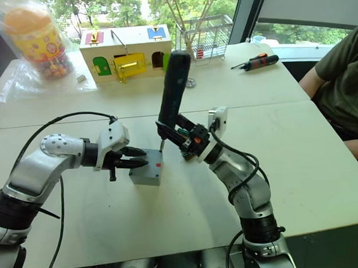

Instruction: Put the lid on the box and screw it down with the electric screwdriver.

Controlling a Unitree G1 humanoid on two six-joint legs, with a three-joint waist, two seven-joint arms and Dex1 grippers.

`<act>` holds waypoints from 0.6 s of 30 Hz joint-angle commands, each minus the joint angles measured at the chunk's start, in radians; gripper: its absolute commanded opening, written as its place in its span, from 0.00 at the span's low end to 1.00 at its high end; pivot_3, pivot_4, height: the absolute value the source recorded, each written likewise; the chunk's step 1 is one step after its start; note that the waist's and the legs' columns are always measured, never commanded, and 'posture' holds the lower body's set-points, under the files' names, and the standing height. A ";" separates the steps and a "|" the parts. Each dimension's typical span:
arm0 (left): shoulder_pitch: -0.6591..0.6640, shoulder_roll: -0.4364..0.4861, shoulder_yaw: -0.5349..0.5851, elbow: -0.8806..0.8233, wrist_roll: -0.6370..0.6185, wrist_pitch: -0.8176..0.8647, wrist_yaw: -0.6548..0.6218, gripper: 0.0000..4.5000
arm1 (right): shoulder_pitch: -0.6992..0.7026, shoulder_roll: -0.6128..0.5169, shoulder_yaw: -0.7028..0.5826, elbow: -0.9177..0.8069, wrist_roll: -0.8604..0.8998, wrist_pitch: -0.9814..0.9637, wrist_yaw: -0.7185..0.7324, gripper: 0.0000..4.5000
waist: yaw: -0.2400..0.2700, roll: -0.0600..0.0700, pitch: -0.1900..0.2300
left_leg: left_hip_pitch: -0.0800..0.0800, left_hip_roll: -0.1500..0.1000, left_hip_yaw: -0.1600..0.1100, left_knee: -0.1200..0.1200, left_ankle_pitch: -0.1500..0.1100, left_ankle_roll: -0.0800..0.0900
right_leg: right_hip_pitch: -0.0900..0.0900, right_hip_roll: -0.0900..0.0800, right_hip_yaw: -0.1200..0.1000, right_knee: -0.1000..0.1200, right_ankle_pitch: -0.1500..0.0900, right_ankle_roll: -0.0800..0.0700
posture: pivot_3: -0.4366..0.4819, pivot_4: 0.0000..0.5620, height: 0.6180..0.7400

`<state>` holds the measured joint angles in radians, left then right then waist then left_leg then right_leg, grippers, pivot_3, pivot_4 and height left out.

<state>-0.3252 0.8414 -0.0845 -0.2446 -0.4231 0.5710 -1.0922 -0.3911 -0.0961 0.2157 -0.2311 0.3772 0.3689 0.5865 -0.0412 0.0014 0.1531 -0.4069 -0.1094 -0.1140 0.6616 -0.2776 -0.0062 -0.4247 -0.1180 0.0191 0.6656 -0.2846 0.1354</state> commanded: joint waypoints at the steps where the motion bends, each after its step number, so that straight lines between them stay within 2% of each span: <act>1: 0.035 0.015 -0.027 0.028 0.031 0.012 -0.005 0.30 | 0.028 -0.013 0.083 -0.010 -0.047 -0.011 0.022 0.39 | -0.001 0.000 -0.003 | 0.000 0.000 0.000 0.000 0.000 0.000 | 0.000 0.000 0.000 0.000 0.000 0.000 | 0.48 0.27 1.00; 5: 0.039 0.013 -0.030 0.032 0.031 0.013 -0.002 0.30 | 0.035 -0.019 0.107 0.015 -0.089 -0.025 0.010 0.39 | -0.001 -0.001 -0.004 | 0.007 0.000 0.000 -0.003 0.000 0.001 | 0.002 0.000 0.000 -0.001 0.000 0.000 | 0.48 0.27 1.00; 8: 0.038 0.010 -0.035 0.038 0.034 0.011 0.000 0.30 | 0.040 -0.026 0.122 0.042 -0.118 -0.031 0.009 0.39 | -0.001 0.000 -0.007 | 0.018 0.000 0.001 -0.010 -0.001 0.001 | 0.014 0.000 0.001 -0.004 0.000 0.000 | 0.48 0.27 1.00; 18: 0.032 0.002 -0.046 0.050 0.036 0.004 0.006 0.30 | 0.062 -0.035 0.153 0.106 -0.167 -0.034 0.017 0.39 | 0.000 0.000 -0.016 | 0.034 0.002 0.001 -0.017 -0.005 0.008 | 0.028 0.002 0.001 -0.015 -0.001 0.000 | 0.48 0.27 1.00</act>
<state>-0.3088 0.8396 -0.1046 -0.2165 -0.4162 0.5610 -1.0872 -0.3719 -0.1122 0.3147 -0.2065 0.2383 0.2906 0.5877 -0.0410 0.0019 0.1374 -0.3732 -0.1071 -0.1128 0.6449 -0.2830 0.0018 -0.3971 -0.1160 0.0203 0.6502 -0.2853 0.1354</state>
